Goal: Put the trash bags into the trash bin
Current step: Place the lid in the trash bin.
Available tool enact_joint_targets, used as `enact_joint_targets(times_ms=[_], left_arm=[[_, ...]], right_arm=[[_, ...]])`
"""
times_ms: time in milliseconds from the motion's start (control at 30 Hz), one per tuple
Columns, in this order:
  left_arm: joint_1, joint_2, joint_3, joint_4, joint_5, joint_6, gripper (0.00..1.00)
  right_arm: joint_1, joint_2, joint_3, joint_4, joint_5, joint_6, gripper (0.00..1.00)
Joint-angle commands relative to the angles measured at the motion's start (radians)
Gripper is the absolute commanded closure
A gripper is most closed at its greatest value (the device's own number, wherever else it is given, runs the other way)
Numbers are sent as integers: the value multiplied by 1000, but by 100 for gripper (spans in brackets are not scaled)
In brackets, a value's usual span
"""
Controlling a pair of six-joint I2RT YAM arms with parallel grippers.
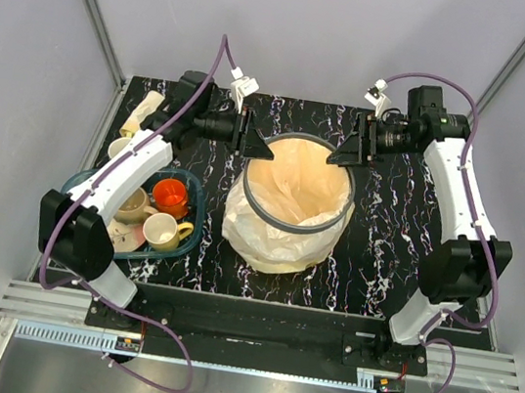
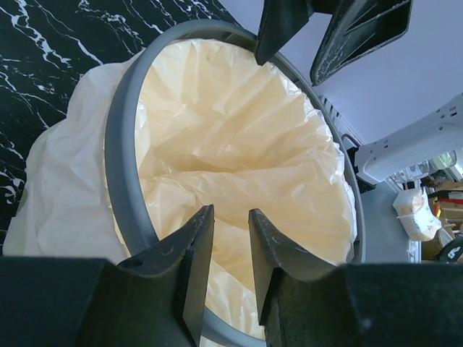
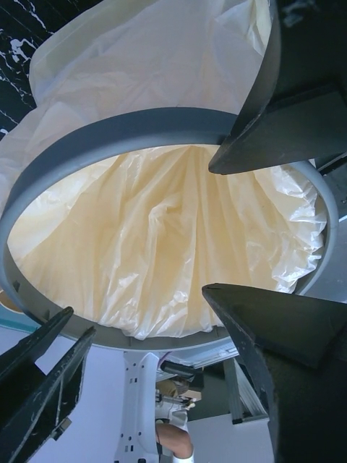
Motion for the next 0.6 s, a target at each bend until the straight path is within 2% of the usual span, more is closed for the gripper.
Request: enact_joint_targets(times_ms=[0,333,567], left_arm=[[22,16,-34,36,13,-14,68],[33,-29,-57,91,33,-25,68],[-8,-92,-20,59,4,6,62]], right_arm=[[-1,-8,-7,26,-37,11,30],[-1,-8,56,-11,-52,9,29],[13,-51,87,-31,-23,26,34]])
